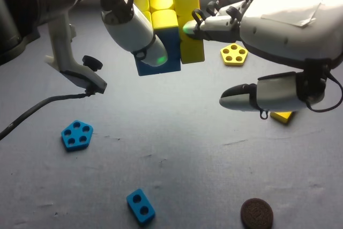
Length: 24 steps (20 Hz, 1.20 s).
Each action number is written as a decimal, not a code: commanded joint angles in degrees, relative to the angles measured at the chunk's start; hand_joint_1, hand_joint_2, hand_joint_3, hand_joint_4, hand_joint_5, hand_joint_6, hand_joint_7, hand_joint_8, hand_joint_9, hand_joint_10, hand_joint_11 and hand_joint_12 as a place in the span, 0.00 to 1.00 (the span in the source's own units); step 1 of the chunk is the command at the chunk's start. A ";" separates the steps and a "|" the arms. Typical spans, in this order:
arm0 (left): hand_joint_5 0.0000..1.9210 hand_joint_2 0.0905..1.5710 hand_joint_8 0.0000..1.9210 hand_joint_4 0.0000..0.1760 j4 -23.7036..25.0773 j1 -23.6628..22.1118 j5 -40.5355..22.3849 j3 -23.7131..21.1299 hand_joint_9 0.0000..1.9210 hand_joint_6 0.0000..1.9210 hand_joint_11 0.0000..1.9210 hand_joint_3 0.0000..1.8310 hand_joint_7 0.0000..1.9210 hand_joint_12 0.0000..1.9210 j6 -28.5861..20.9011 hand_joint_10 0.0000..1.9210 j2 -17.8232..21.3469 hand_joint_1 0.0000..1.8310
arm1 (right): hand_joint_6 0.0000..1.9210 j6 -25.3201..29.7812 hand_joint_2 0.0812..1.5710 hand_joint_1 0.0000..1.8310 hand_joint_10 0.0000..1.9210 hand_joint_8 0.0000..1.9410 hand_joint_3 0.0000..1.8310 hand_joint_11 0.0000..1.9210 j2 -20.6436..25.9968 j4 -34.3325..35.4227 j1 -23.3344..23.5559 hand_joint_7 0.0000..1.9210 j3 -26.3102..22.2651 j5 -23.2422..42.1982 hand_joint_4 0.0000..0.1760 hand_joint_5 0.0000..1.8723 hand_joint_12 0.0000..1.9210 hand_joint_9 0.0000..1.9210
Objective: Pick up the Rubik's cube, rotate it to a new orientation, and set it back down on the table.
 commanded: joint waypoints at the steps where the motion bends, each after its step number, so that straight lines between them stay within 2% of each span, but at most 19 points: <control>1: 0.35 0.79 0.85 0.00 3.30 -0.99 3.91 -0.36 0.35 0.65 0.23 0.00 0.34 0.97 -1.49 0.86 0.17 0.73 | 0.00 -0.14 0.70 0.24 0.39 0.00 0.00 0.00 0.22 -1.50 -0.10 0.25 -0.06 -3.09 0.00 0.20 0.57 0.10; 2: 0.36 0.79 0.84 0.00 3.27 -1.00 3.89 -0.36 0.36 0.63 0.25 0.00 0.35 0.96 -1.49 0.85 0.17 0.73 | 0.00 -0.13 0.70 0.24 0.39 0.00 0.00 0.00 0.20 -1.50 -0.19 0.25 -0.06 -3.09 0.00 0.21 0.59 0.10; 8: 0.35 0.79 0.84 0.00 3.26 -1.03 3.89 -0.34 0.36 0.63 0.24 0.00 0.34 0.94 -1.49 0.85 0.17 0.73 | 0.00 -0.33 0.70 0.24 0.40 0.00 0.00 0.00 0.07 -1.50 -1.63 0.25 0.12 -3.19 0.00 0.20 0.60 0.11; 9: 0.37 0.79 0.84 0.00 3.26 -1.06 3.90 -0.33 0.36 0.61 0.24 0.00 0.34 0.94 -1.49 0.85 0.17 0.73 | 0.00 -0.33 0.70 0.25 0.40 0.00 0.00 0.00 -0.06 -1.50 -1.64 0.24 0.19 -3.24 0.00 0.21 0.62 0.11; 12: 0.34 0.80 0.88 0.00 3.27 -1.09 3.91 -0.32 0.34 0.65 0.22 0.00 0.31 0.97 -1.49 0.88 0.16 0.72 | 0.00 -0.33 0.71 0.23 0.40 0.00 0.00 0.00 -0.52 -1.50 -2.53 0.24 0.60 -3.45 0.00 0.20 0.57 0.10; 17: 0.35 0.79 0.84 0.00 3.27 -1.09 3.91 -0.33 0.36 0.65 0.23 0.00 0.34 0.94 -1.49 0.84 0.16 0.73 | 0.01 -0.07 0.70 0.25 0.40 0.01 0.00 0.00 -1.53 -1.50 -2.81 0.26 2.05 -4.25 0.00 0.21 0.63 0.11; 20: 0.35 0.80 0.85 0.00 3.27 -1.10 3.91 -0.31 0.35 0.65 0.24 0.00 0.33 0.96 -1.49 0.87 0.16 0.73 | 0.00 -0.07 0.70 0.24 0.40 0.00 0.00 0.00 -1.86 -1.50 -2.46 0.24 2.12 -4.48 0.00 0.19 0.58 0.11; 24: 0.34 0.80 0.85 0.00 3.27 -1.16 3.92 -0.31 0.35 0.65 0.25 0.00 0.33 0.97 -1.49 0.87 0.16 0.73 | 0.00 -0.08 0.70 0.23 0.40 0.00 0.00 0.00 -2.69 -1.51 -2.22 0.25 3.01 -5.03 0.00 0.20 0.63 0.11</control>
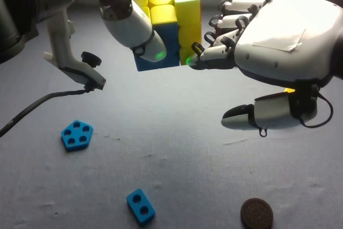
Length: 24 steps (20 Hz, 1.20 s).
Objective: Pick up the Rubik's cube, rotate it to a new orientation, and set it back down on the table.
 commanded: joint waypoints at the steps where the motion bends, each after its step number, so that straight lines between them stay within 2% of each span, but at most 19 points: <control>1: 0.35 0.80 0.86 0.00 2.04 -1.18 4.03 -0.33 0.34 0.64 0.23 0.00 0.33 0.99 -1.10 0.88 0.16 0.73 | 0.00 -0.01 0.70 0.23 0.40 0.00 0.00 0.00 0.07 -1.57 1.03 0.25 0.32 -6.23 0.00 0.20 0.65 0.11; 4: 0.33 0.81 0.88 0.00 2.04 -1.22 4.03 -0.33 0.33 0.65 0.24 0.00 0.31 0.99 -1.10 0.90 0.16 0.72 | 0.00 0.01 0.70 0.23 0.39 0.00 0.00 0.00 -0.19 -1.57 1.00 0.26 0.52 -6.24 0.00 0.20 0.65 0.11; 8: 0.34 0.80 0.86 0.00 2.04 -1.21 4.03 -0.33 0.34 0.67 0.22 0.00 0.33 0.97 -1.10 0.87 0.16 0.72 | 0.00 -0.07 0.70 0.23 0.40 0.00 0.00 0.00 -0.38 -1.58 0.97 0.25 0.52 -6.25 0.00 0.20 0.61 0.10; 10: 0.34 0.79 0.84 0.00 2.04 -1.21 4.03 -0.32 0.36 0.66 0.24 0.00 0.34 0.96 -1.10 0.85 0.16 0.73 | 0.00 -0.18 0.70 0.23 0.40 0.00 0.00 0.00 -0.58 -1.59 0.64 0.25 0.61 -6.35 0.00 0.20 0.61 0.10; 13: 0.34 0.80 0.85 0.00 2.04 -1.21 4.03 -0.34 0.35 0.66 0.23 0.00 0.33 0.96 -1.10 0.86 0.16 0.72 | 0.00 -0.50 0.70 0.24 0.39 0.00 0.00 0.00 -1.05 -1.59 0.18 0.26 1.00 -6.97 0.00 0.20 0.64 0.11; 17: 0.35 0.79 0.83 0.00 2.04 -1.21 4.03 -0.32 0.36 0.65 0.25 0.00 0.34 0.94 -1.10 0.84 0.16 0.73 | 0.00 -0.70 0.70 0.24 0.39 0.00 0.00 0.00 -1.29 -1.59 0.02 0.26 1.16 -7.01 0.00 0.21 0.61 0.11; 19: 0.33 0.80 0.84 0.00 2.04 -1.21 4.03 -0.33 0.35 0.69 0.24 0.00 0.34 0.94 -1.10 0.85 0.16 0.72 | 0.01 -0.76 0.70 0.25 0.39 0.00 0.00 0.00 -1.40 -1.59 0.00 0.26 1.31 -7.10 0.00 0.21 0.61 0.11; 21: 0.33 0.81 0.86 0.00 2.05 -1.21 4.03 -0.33 0.33 0.70 0.21 0.00 0.32 0.99 -1.10 0.88 0.16 0.72 | 0.01 -0.75 0.70 0.24 0.39 0.00 0.00 0.00 -1.56 -1.59 -0.12 0.26 1.63 -7.19 0.00 0.21 0.61 0.11; 24: 0.33 0.81 0.87 0.00 2.05 -1.21 4.03 -0.32 0.33 0.69 0.21 0.00 0.32 0.99 -1.10 0.88 0.16 0.72 | 0.01 -0.75 0.70 0.24 0.39 0.00 0.00 0.00 -1.76 -1.59 -0.26 0.25 1.85 -7.24 0.00 0.21 0.60 0.11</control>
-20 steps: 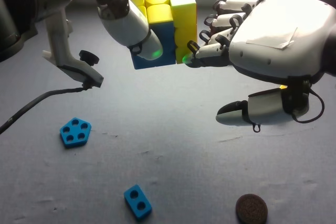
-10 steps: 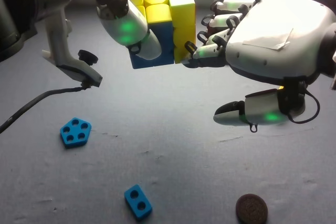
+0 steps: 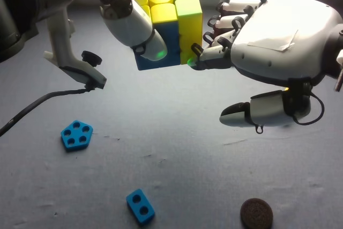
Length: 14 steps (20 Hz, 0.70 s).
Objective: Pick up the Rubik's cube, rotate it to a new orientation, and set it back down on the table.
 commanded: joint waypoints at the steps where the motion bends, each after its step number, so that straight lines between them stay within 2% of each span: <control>1: 0.33 0.80 0.85 0.00 2.18 -1.08 3.87 -0.37 0.34 0.69 0.22 0.00 0.33 0.97 -0.90 0.87 0.16 0.72 | 0.00 -0.20 0.70 0.23 0.39 0.00 0.00 0.00 0.07 -1.74 0.38 0.26 0.31 -6.41 0.00 0.21 0.60 0.11; 3: 0.34 0.80 0.82 0.00 2.18 -1.11 3.88 -0.36 0.35 0.68 0.22 0.00 0.35 0.96 -0.90 0.85 0.16 0.72 | 0.00 -0.22 0.70 0.24 0.39 0.00 0.00 0.00 0.05 -1.74 0.45 0.24 0.27 -6.40 0.00 0.20 0.61 0.11; 6: 0.32 0.81 0.87 0.00 2.18 -1.11 3.88 -0.37 0.33 0.71 0.23 0.00 0.32 0.96 -0.91 0.87 0.16 0.72 | 0.00 -0.68 0.70 0.24 0.39 0.00 0.00 0.00 0.47 -1.74 0.59 0.24 -0.73 -6.18 0.00 0.19 0.61 0.10; 7: 0.30 0.81 0.87 0.00 2.18 -1.11 3.88 -0.37 0.34 0.73 0.23 0.00 0.32 0.95 -0.91 0.87 0.16 0.72 | 0.00 -0.90 0.70 0.24 0.40 0.00 0.00 0.00 1.47 -1.74 0.63 0.24 -2.26 -5.87 0.00 0.19 0.62 0.10; 10: 0.31 0.80 0.83 0.00 2.18 -1.11 3.88 -0.37 0.36 0.71 0.23 0.00 0.34 0.94 -0.91 0.85 0.17 0.72 | 0.00 -1.74 0.70 0.23 0.41 0.00 0.00 0.00 5.12 -1.74 1.00 0.24 -7.97 -4.54 0.00 0.18 0.62 0.10; 13: 0.36 0.79 0.83 0.00 2.17 -1.14 3.88 -0.39 0.35 0.63 0.23 0.00 0.35 0.95 -0.91 0.85 0.17 0.73 | 0.00 -1.62 0.70 0.23 0.41 0.00 0.00 0.00 9.70 -1.73 1.00 0.23 -11.57 -2.65 0.00 0.18 0.61 0.09; 14: 0.34 0.80 0.84 0.00 2.17 -1.14 3.88 -0.39 0.34 0.69 0.23 0.00 0.34 0.95 -0.91 0.85 0.17 0.72 | 0.00 -0.67 0.70 0.24 0.41 0.00 0.00 0.00 11.16 -1.72 1.01 0.23 -12.18 -1.34 0.00 0.18 0.60 0.09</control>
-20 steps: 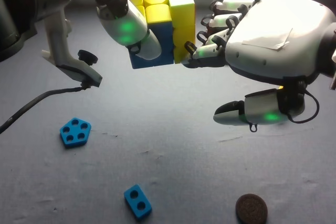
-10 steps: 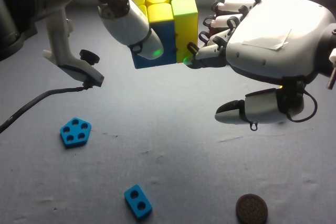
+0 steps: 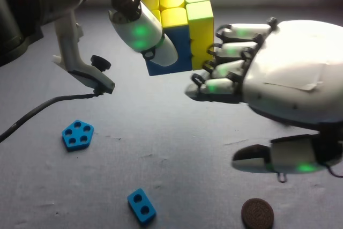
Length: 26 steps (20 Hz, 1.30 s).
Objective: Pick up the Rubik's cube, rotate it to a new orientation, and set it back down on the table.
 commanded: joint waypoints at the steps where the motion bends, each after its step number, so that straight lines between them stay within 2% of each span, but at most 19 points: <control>1: 0.33 0.81 0.86 0.00 3.42 -1.14 2.07 -0.03 0.33 0.69 0.22 0.00 0.33 0.98 -0.45 0.88 0.28 0.72 | 0.00 0.67 0.70 0.24 0.41 0.00 0.00 0.00 1.50 -1.52 1.05 0.23 -0.50 -3.59 0.00 0.18 0.60 0.09; 3: 0.34 0.80 0.85 0.00 3.69 -0.91 2.05 -0.13 0.34 0.66 0.24 0.00 0.33 0.97 -0.44 0.87 0.29 0.73 | 0.00 1.70 0.70 0.23 0.40 0.00 0.00 0.00 4.67 -1.53 2.87 0.23 -1.89 -0.57 0.00 0.18 0.58 0.09; 6: 0.32 0.81 0.85 0.00 4.76 0.31 3.05 -0.24 0.34 0.70 0.23 0.00 0.33 0.97 -0.41 0.87 0.30 0.72 | 0.01 6.24 0.70 0.24 0.40 0.01 0.00 0.00 9.81 -1.54 9.25 0.24 -2.29 6.40 0.00 0.19 0.60 0.11; 8: 0.33 0.79 0.82 0.00 5.71 1.43 3.92 -0.23 0.37 0.68 0.25 0.00 0.35 0.93 -0.41 0.83 0.32 0.73 | 0.01 6.36 0.70 0.24 0.40 0.01 0.00 0.00 12.01 -1.54 11.96 0.25 -2.24 7.76 0.00 0.19 0.60 0.11; 9: 0.32 0.80 0.83 0.00 6.91 2.41 4.46 -0.24 0.35 0.71 0.25 0.00 0.34 0.93 -0.57 0.84 0.39 0.72 | 0.00 6.52 0.70 0.24 0.39 0.01 0.00 0.00 12.38 -1.54 12.65 0.25 -1.45 7.81 0.00 0.19 0.60 0.11; 11: 0.33 0.79 0.82 0.00 10.24 4.04 5.37 -0.15 0.35 0.69 0.24 0.00 0.35 0.96 -2.83 0.84 0.29 0.72 | 0.00 8.95 0.70 0.25 0.39 0.01 0.00 0.00 12.25 -3.35 12.78 0.25 0.57 8.33 0.00 0.19 0.62 0.10; 12: 0.34 0.79 0.81 0.00 12.24 5.12 5.49 -0.21 0.37 0.67 0.26 0.00 0.36 0.94 -4.70 0.83 0.28 0.73 | 0.01 9.38 0.70 0.23 0.39 0.01 0.00 0.00 12.07 -6.48 12.40 0.25 0.87 6.70 0.00 0.20 0.62 0.10; 13: 0.34 0.78 0.81 0.00 13.07 5.97 5.68 -0.21 0.37 0.66 0.26 0.00 0.36 0.93 -5.21 0.82 0.29 0.73 | 0.01 13.55 0.70 0.23 0.39 0.01 0.00 0.00 12.01 -12.22 12.24 0.25 1.25 6.45 0.00 0.20 0.62 0.10; 14: 0.33 0.79 0.82 0.00 14.65 7.40 6.02 -0.21 0.35 0.69 0.24 0.00 0.35 0.94 -6.38 0.84 0.33 0.72 | 0.01 20.30 0.70 0.24 0.40 0.00 0.00 0.00 11.96 -19.62 11.95 0.24 1.65 6.05 0.00 0.20 0.60 0.10; 15: 0.31 0.80 0.82 0.00 16.66 8.80 6.31 -0.19 0.35 0.73 0.23 0.00 0.35 0.95 -8.34 0.85 0.38 0.72 | 0.01 24.23 0.70 0.24 0.40 0.00 0.00 0.00 11.91 -23.24 11.80 0.25 1.81 5.78 0.00 0.20 0.60 0.10; 16: 0.31 0.80 0.82 0.00 18.45 10.00 6.49 -0.19 0.35 0.72 0.23 0.00 0.35 0.96 -10.07 0.85 0.45 0.72 | 0.01 27.02 0.70 0.24 0.40 0.00 0.00 0.00 11.90 -26.18 11.68 0.25 1.92 5.64 0.00 0.20 0.60 0.10; 18: 0.34 0.80 0.84 0.00 21.17 12.22 7.07 0.01 0.35 0.67 0.22 0.00 0.34 0.98 -12.15 0.86 0.54 0.72 | 0.00 38.49 0.71 0.23 0.39 0.00 0.00 0.00 11.83 -36.64 10.79 0.25 2.52 4.02 0.00 0.20 0.60 0.10; 20: 0.34 0.80 0.84 0.00 22.14 14.51 8.66 0.85 0.34 0.66 0.22 0.00 0.34 0.98 -12.21 0.86 0.37 0.72 | 0.00 39.07 0.70 0.23 0.40 0.00 0.00 0.00 11.54 -36.64 9.24 0.25 2.99 1.25 0.00 0.20 0.68 0.10; 21: 0.34 0.80 0.84 0.00 22.72 15.33 9.19 1.19 0.34 0.66 0.23 0.00 0.34 0.97 -12.22 0.86 0.25 0.72 | 0.01 39.12 0.70 0.24 0.40 0.00 0.00 0.00 11.53 -36.64 9.19 0.25 2.99 1.16 0.00 0.20 0.69 0.10; 24: 0.31 0.80 0.81 0.00 31.53 19.01 9.50 2.21 0.35 0.72 0.25 0.00 0.35 0.95 -21.65 0.84 -0.24 0.72 | 0.01 39.59 0.70 0.24 0.41 0.01 0.00 0.00 11.38 -36.64 8.81 0.26 3.00 0.17 0.00 0.20 0.71 0.11; 26: 0.32 0.80 0.82 0.00 33.87 20.37 9.50 2.72 0.35 0.71 0.24 0.00 0.35 0.95 -23.97 0.85 -0.59 0.72 | 0.00 40.64 0.69 0.25 0.41 0.00 0.00 0.00 11.32 -36.64 7.96 0.26 3.04 -1.14 0.00 0.20 0.71 0.12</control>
